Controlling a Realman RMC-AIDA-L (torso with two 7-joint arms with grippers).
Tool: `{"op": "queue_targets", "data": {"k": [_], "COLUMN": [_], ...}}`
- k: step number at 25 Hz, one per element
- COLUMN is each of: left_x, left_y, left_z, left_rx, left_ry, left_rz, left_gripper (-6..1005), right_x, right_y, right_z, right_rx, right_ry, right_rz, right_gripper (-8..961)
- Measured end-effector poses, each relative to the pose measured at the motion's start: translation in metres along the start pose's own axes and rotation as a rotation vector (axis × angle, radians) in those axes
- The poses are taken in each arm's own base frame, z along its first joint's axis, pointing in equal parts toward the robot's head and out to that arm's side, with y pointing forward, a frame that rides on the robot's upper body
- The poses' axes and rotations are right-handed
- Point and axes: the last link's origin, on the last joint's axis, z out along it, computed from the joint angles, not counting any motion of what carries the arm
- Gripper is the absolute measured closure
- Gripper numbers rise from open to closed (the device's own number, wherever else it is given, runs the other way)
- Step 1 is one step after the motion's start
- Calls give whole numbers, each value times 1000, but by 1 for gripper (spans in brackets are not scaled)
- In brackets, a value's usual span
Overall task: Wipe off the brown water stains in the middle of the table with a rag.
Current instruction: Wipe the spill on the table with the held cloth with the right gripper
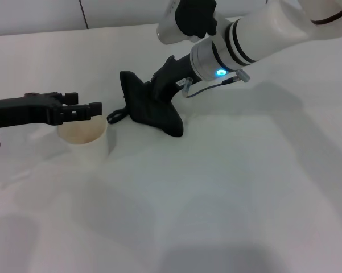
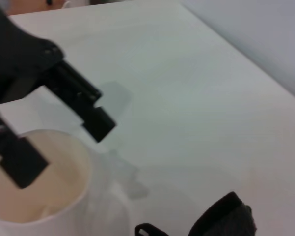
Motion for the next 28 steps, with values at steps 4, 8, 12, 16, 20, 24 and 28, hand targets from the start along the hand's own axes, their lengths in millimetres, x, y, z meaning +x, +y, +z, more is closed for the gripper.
{"op": "queue_targets", "data": {"k": [4, 8, 12, 16, 20, 24, 28], "left_x": [0, 0, 0, 0, 0, 4, 6], "left_y": [0, 0, 0, 0, 0, 1, 1], "left_z": [1, 1, 0, 0, 0, 2, 4], "left_rx": [-1, -1, 1, 1, 1, -4, -5], "left_ry": [0, 0, 0, 0, 0, 1, 2], "left_rz": [-1, -3, -3, -3, -4, 3, 8], "left_gripper": [124, 124, 124, 124, 124, 124, 124], "right_x": [1, 5, 10, 16, 17, 15, 13], "right_y": [-3, 0, 7, 12, 16, 16, 18], "right_z": [0, 2, 2, 0, -1, 2, 6], "right_rx": [25, 16, -26, -74, -105, -88, -67], "right_ry": [-3, 16, 48, 69, 68, 58, 57], "right_rz": [10, -8, -43, -54, -52, -50, -61], "right_gripper": [833, 832, 832, 832, 832, 833, 833]}}
